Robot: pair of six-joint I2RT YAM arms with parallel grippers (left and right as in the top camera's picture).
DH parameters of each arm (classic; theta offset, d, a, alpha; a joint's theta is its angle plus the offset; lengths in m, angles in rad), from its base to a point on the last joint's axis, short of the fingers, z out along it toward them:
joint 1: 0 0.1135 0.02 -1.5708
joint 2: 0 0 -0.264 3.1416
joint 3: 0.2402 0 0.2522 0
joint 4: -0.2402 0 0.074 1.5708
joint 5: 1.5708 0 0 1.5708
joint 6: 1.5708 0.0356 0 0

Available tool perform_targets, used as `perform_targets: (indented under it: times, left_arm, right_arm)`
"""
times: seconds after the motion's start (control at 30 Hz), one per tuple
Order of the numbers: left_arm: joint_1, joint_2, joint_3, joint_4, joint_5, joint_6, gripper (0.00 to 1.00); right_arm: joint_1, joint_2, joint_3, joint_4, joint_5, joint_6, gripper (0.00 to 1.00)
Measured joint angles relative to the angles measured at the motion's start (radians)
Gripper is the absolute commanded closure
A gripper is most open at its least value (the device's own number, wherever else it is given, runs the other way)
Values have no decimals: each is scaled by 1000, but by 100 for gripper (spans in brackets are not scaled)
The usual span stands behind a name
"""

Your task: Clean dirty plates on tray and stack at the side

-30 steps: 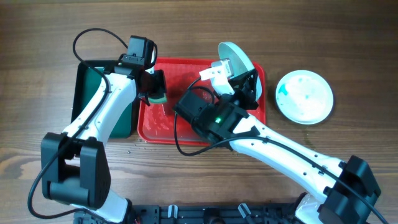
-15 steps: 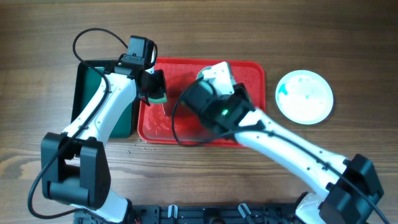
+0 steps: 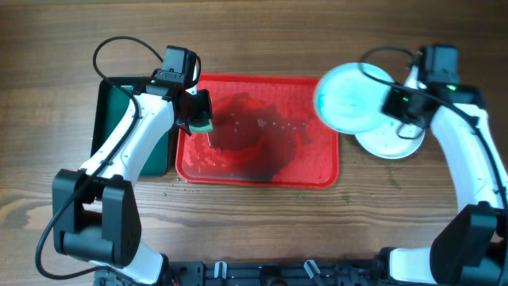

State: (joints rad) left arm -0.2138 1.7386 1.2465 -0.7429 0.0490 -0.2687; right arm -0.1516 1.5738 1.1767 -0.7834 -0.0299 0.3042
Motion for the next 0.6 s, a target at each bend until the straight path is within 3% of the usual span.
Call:
perform_targets:
  times: [0.17, 0.3, 0.33, 0.4, 0.47, 0.6]
  left_arm:
    - [0, 0, 0, -2, 0, 0, 96]
    - [0, 0, 0, -2, 0, 0, 96]
    - [0, 0, 0, -2, 0, 0, 96]
    - [0, 0, 0, -1, 0, 0, 96]
    - [0, 0, 0, 0, 0, 0, 96]
    - [10, 0, 13, -77, -2, 0, 96]
  right_arm:
    - [-166, -1, -131, 93, 0, 19, 96]
    - [-193, -2, -231, 179, 9, 52, 94]
    - [-193, -2, -250, 188, 12, 65, 67]
    - [-193, -2, -272, 191, 18, 79, 30]
    - [-193, -2, -276, 191, 27, 85, 18]
    - [-193, -2, -246, 109, 31, 92, 17]
